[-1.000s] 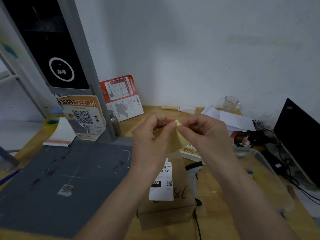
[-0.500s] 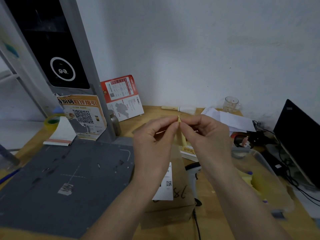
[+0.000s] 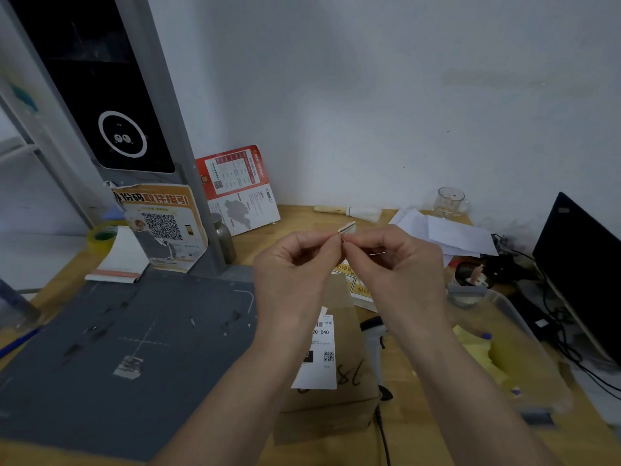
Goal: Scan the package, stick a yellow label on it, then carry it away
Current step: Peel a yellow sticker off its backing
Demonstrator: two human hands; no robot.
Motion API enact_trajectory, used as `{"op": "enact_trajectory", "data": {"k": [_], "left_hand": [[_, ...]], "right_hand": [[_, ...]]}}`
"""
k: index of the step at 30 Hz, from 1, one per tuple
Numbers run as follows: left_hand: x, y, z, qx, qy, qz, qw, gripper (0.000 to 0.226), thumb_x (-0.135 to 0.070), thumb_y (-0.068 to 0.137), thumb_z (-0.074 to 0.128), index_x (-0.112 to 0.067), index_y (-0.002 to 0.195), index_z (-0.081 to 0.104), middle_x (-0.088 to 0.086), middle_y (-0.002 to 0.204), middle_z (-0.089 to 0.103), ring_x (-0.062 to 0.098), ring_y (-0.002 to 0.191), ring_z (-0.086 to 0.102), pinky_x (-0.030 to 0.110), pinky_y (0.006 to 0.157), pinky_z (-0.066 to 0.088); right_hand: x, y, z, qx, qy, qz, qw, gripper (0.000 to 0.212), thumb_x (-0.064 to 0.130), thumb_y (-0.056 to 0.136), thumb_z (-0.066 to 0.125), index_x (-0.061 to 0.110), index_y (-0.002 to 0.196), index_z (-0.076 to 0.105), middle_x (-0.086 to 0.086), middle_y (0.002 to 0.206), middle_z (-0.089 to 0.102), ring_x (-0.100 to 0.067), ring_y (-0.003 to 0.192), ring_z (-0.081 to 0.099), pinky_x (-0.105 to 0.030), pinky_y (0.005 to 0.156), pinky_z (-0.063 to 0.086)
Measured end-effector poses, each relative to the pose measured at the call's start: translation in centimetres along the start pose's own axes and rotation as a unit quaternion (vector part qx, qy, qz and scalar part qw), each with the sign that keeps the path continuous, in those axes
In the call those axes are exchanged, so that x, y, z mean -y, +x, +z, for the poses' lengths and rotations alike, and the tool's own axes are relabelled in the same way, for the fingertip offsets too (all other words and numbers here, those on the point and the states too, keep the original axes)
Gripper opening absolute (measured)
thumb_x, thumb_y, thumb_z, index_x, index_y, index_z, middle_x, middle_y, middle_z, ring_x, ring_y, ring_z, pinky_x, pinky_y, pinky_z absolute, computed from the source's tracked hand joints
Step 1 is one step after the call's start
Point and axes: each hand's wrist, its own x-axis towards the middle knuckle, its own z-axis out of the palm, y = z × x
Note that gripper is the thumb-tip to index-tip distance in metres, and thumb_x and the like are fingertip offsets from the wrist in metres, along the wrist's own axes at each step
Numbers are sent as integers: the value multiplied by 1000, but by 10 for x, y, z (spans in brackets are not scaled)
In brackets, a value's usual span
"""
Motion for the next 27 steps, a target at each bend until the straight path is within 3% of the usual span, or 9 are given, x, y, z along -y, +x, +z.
{"op": "enact_trajectory", "data": {"k": [5, 9, 20, 27], "left_hand": [[0, 2, 0, -1, 0, -26, 1000, 12, -4, 79, 70, -15, 75, 75, 3, 74, 75, 14, 74, 72, 19, 69, 56], [-2, 2, 0, 3, -21, -40, 999, 12, -3, 80, 70, -13, 76, 75, 5, 75, 76, 15, 75, 73, 18, 67, 57], [-1, 5, 0, -2, -34, -58, 998, 8, 0, 80, 70, -6, 77, 74, 12, 78, 75, 23, 78, 74, 21, 67, 58], [0, 4, -2, 14, -35, -58, 998, 6, -2, 81, 69, -3, 81, 74, 17, 82, 75, 29, 81, 73, 26, 72, 60]], "right_hand": [[-4, 0, 1, 2, -20, -14, 1000, 22, 2, 76, 73, 24, 76, 74, 0, 83, 72, -11, 76, 69, -22, 70, 56], [-5, -1, 1, 6, -45, -34, 998, 20, 3, 78, 71, 22, 79, 75, 0, 85, 71, -12, 76, 68, -18, 68, 55], [-12, -2, 4, 1, -121, -80, 989, 13, 8, 80, 71, 20, 83, 76, 4, 87, 68, -10, 77, 64, -12, 64, 50], [-10, -2, 3, 4, -83, -50, 995, 14, 6, 80, 71, 19, 80, 76, 2, 85, 70, -11, 76, 67, -16, 67, 53]]}}
